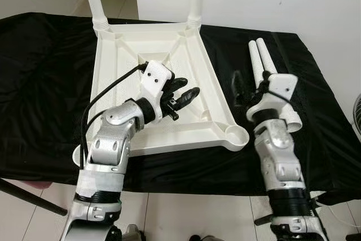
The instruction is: Building children table
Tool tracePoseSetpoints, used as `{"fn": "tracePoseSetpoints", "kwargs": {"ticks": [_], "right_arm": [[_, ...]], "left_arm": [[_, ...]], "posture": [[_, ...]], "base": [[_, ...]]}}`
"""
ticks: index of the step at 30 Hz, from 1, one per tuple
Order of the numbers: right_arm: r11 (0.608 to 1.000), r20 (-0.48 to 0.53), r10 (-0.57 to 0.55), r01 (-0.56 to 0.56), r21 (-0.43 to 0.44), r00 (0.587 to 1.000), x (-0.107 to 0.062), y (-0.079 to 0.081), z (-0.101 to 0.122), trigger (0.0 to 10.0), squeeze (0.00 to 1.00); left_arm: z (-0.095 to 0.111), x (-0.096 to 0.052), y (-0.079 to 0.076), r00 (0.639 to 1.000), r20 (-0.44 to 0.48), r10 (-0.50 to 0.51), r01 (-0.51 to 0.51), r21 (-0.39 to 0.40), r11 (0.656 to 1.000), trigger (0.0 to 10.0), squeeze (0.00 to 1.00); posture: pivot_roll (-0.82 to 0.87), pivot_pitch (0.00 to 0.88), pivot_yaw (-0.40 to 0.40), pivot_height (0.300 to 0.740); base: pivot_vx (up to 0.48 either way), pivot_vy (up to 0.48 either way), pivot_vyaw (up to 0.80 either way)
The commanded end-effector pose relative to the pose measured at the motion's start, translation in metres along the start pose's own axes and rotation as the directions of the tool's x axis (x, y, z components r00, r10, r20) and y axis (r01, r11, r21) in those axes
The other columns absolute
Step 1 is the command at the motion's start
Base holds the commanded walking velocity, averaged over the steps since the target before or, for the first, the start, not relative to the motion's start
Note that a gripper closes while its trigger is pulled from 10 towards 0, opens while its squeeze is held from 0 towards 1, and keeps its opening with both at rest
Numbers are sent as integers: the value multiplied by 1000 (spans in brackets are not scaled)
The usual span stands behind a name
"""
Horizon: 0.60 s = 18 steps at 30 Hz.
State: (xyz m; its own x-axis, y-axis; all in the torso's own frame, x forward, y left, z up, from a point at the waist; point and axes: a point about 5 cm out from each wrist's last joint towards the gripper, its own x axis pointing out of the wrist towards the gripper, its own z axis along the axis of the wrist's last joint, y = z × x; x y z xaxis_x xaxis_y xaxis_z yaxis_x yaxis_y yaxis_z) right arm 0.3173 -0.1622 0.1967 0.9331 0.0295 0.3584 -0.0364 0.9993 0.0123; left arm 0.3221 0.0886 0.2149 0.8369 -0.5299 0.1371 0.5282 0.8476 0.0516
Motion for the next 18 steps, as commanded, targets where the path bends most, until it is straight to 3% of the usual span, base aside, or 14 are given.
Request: {"fn": "tracePoseSetpoints", "kwargs": {"ticks": [1,4,8,11,14,18], "right_arm": [[1000,-15,-23,23,-5,1000,-5,-2,-7,10000,0],[995,-40,-87,85,-49,995,-11,-7,-14,10000,0],[990,-57,-122,117,-74,991,-12,-10,-18,10000,0],[990,-68,-121,116,-82,990,-13,-9,-21,10000,0],[991,-76,-109,102,-86,991,-13,-7,-22,10000,0],[990,-53,-101,95,-103,993,-13,-3,-21,10000,0]], "left_arm": [[-8,-3,6,996,-25,80,-81,-37,996,10000,0],[-17,-6,14,982,-38,187,-190,-111,975,10000,0],[-20,-6,16,978,-34,204,-207,-110,972,10000,0],[-18,-8,19,969,7,246,-245,-59,968,10000,0],[-19,-8,19,968,25,249,-247,-70,966,10000,0],[-19,-11,22,953,63,298,-287,-142,947,10000,0]], "posture": [[114,20,-39,740],[107,5,-34,740],[99,0,-28,740],[96,0,-25,740],[94,0,-25,740],[93,3,-31,740]], "base": [[0,0,0],[0,0,0],[0,0,0],[0,0,0],[0,0,0],[0,0,0]]}}
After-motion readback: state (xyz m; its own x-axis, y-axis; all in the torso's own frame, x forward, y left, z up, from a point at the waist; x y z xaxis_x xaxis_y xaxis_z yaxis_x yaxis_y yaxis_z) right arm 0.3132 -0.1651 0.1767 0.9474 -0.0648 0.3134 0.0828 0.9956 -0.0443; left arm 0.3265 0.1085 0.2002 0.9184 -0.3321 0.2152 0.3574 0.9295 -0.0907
